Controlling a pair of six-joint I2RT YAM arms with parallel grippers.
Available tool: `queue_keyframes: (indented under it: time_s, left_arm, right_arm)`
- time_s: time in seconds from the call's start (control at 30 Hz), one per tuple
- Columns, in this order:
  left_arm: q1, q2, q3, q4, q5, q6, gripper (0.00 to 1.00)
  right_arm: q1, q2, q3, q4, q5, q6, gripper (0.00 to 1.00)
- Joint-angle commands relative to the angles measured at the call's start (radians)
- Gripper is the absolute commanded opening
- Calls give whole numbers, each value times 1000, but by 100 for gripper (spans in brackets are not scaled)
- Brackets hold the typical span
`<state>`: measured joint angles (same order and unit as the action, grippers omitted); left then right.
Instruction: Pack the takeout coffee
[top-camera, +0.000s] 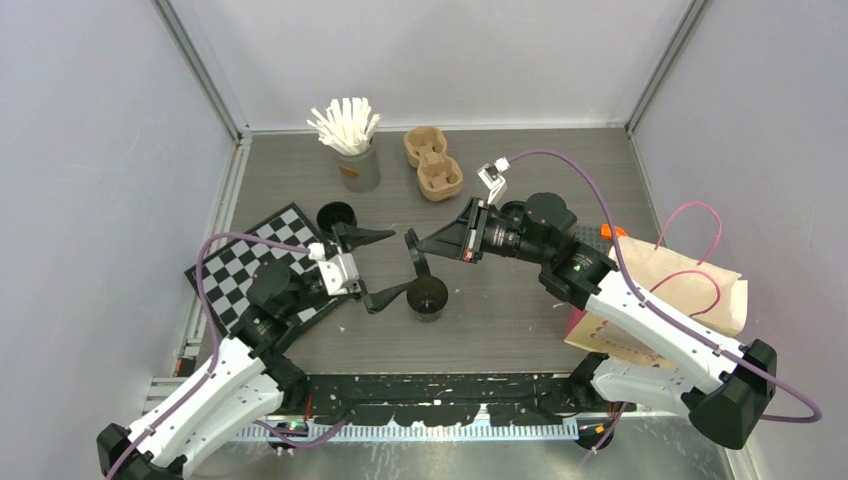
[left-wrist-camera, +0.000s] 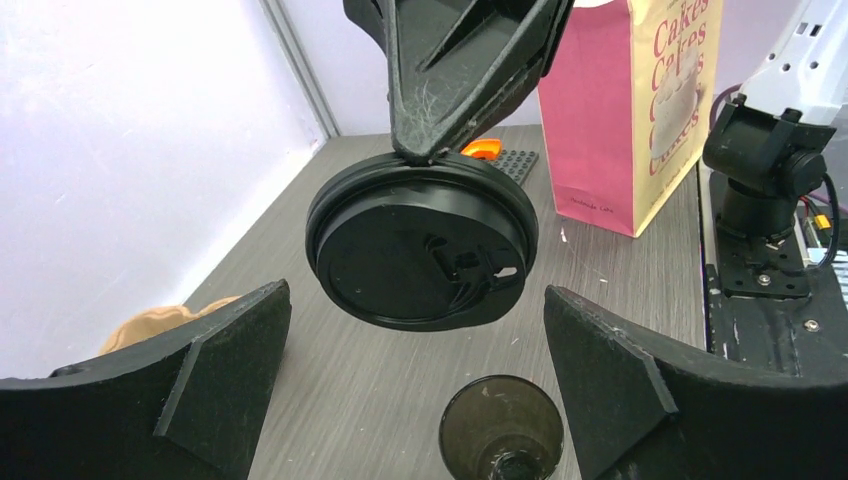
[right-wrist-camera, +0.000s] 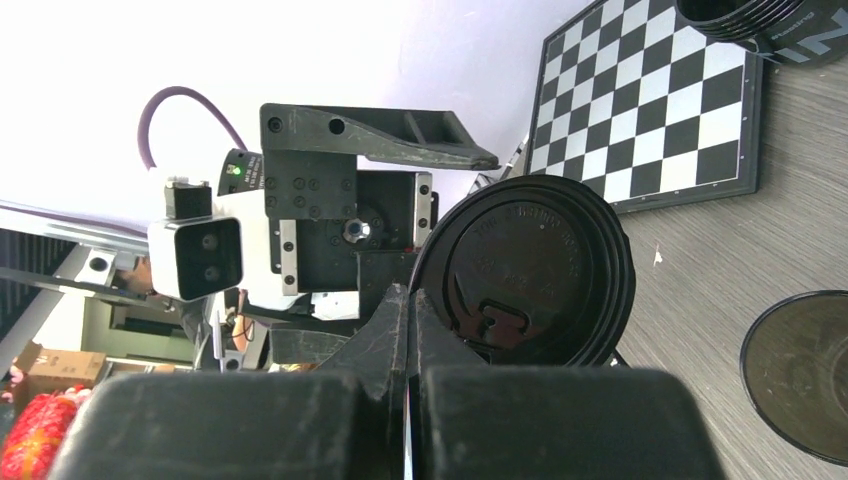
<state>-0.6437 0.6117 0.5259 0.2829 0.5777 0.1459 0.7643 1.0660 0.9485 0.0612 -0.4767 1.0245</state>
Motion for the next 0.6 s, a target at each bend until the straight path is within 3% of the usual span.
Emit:
queue_keyframes:
  time_s: [0.0, 0.57]
  left_arm:
    - [-5, 14, -24, 161, 21, 33, 100]
    - [-22, 90, -38, 268, 35, 29, 100]
  right_arm:
    - [8, -30, 7, 64, 7, 17, 0]
    - [15, -38, 6, 69, 25, 35, 0]
